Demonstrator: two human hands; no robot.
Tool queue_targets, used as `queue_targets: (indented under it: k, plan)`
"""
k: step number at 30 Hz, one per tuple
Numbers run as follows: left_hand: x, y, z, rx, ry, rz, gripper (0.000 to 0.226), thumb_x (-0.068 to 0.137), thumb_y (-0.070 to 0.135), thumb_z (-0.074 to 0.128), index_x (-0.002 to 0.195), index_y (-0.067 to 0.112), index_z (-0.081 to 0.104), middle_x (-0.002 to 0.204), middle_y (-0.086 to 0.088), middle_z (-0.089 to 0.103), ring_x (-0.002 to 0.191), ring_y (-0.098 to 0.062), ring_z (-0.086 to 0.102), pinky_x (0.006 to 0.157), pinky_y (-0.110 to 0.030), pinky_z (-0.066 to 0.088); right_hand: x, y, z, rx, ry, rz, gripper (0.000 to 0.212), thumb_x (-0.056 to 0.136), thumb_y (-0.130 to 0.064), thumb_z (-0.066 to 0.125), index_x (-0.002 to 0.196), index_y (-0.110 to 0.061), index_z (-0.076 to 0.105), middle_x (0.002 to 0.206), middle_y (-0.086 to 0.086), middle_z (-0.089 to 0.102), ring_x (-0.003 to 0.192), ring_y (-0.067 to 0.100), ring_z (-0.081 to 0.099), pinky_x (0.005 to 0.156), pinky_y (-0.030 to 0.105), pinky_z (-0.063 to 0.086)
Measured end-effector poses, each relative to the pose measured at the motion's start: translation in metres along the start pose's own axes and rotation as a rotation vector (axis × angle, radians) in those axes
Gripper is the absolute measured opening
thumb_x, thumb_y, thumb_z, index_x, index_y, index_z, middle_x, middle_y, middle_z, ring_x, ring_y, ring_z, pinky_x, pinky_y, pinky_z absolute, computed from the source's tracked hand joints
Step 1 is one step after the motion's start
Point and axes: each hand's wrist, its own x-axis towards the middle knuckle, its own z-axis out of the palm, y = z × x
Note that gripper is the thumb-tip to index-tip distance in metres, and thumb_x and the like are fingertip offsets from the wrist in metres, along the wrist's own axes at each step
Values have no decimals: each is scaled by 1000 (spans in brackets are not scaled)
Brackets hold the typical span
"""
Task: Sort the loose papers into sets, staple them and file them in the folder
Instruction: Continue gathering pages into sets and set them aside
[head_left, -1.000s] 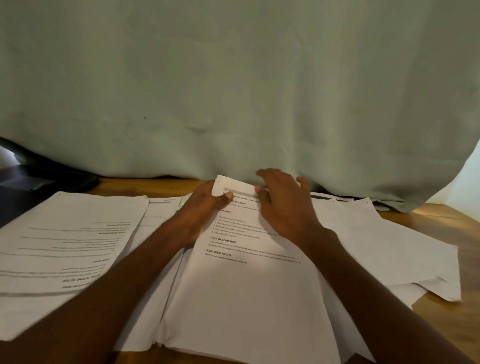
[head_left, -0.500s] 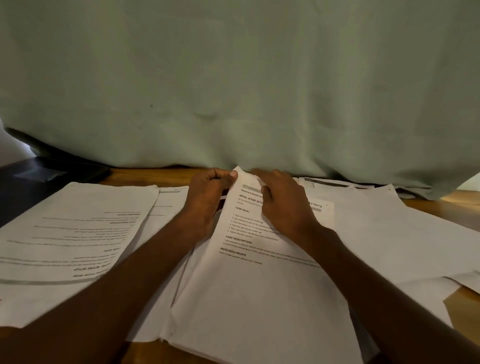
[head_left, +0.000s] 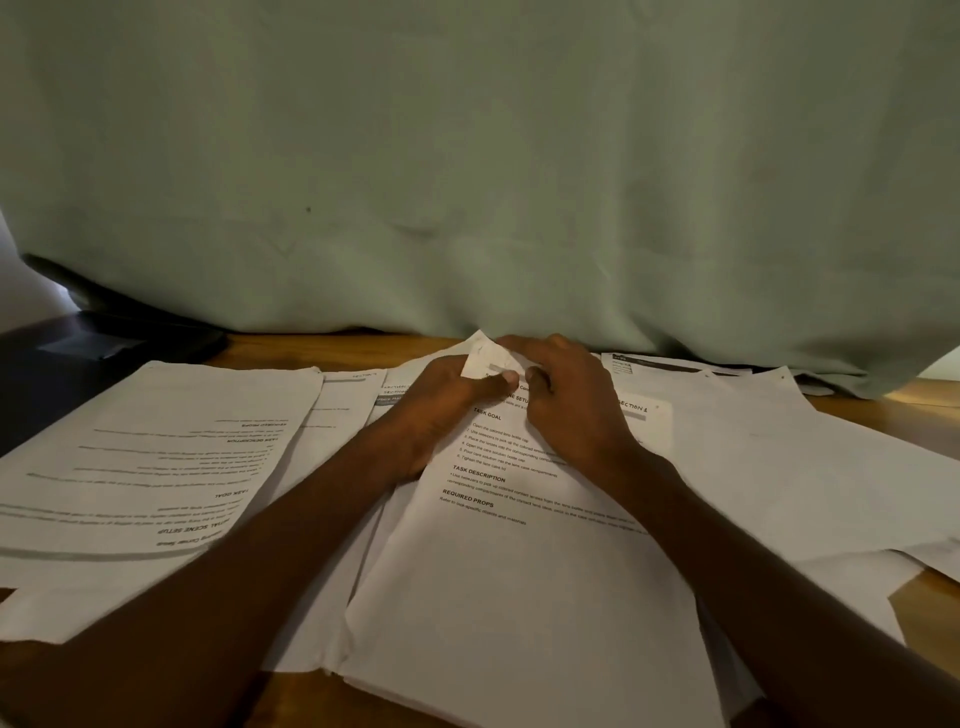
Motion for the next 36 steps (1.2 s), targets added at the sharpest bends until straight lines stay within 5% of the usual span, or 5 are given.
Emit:
queue_targets:
  k: [9, 15, 25, 32, 36]
  plan:
    - [2, 6, -25, -213, 22, 100, 44, 87, 15, 74, 128, 2, 67, 124, -18, 73, 114, -33, 71, 96, -45, 57, 9, 18, -31, -186, 347, 171, 55, 99, -42, 58, 149, -23, 45, 139, 7, 53, 126, 30, 51, 104, 51, 42]
    - [1, 9, -36, -291, 38, 120, 45, 89, 15, 72, 131, 2, 64, 126, -19, 71, 117, -36, 69, 93, -45, 60, 13, 22, -55, 910, 46, 747, 59, 88, -67, 65, 126, -22, 66, 124, 5, 72, 106, 22, 72, 84, 34, 57]
    - [-1, 8, -27, -250, 55, 51, 37, 96, 13, 67, 130, 2, 65, 125, -18, 72, 118, -36, 68, 102, -51, 54, 6, 28, -44, 1067, -49, 779, 35, 98, -19, 67, 129, -2, 66, 123, 20, 71, 117, 41, 66, 104, 58, 50]
    - [-3, 14, -30, -336, 194, -78, 38, 99, 18, 65, 130, -2, 61, 119, -22, 73, 95, -34, 74, 68, -41, 63, 6, 31, -43, 1092, -26, 817, 35, 97, -14, 66, 130, -2, 65, 126, 21, 69, 120, 41, 64, 105, 58, 49]
    - [0, 10, -28, -250, 285, -87, 39, 98, 15, 68, 130, -6, 57, 117, -24, 73, 103, -41, 71, 80, -49, 62, 3, 24, -40, 749, 107, 680, 28, 97, -19, 69, 122, -9, 67, 115, 5, 74, 108, 23, 71, 102, 44, 51]
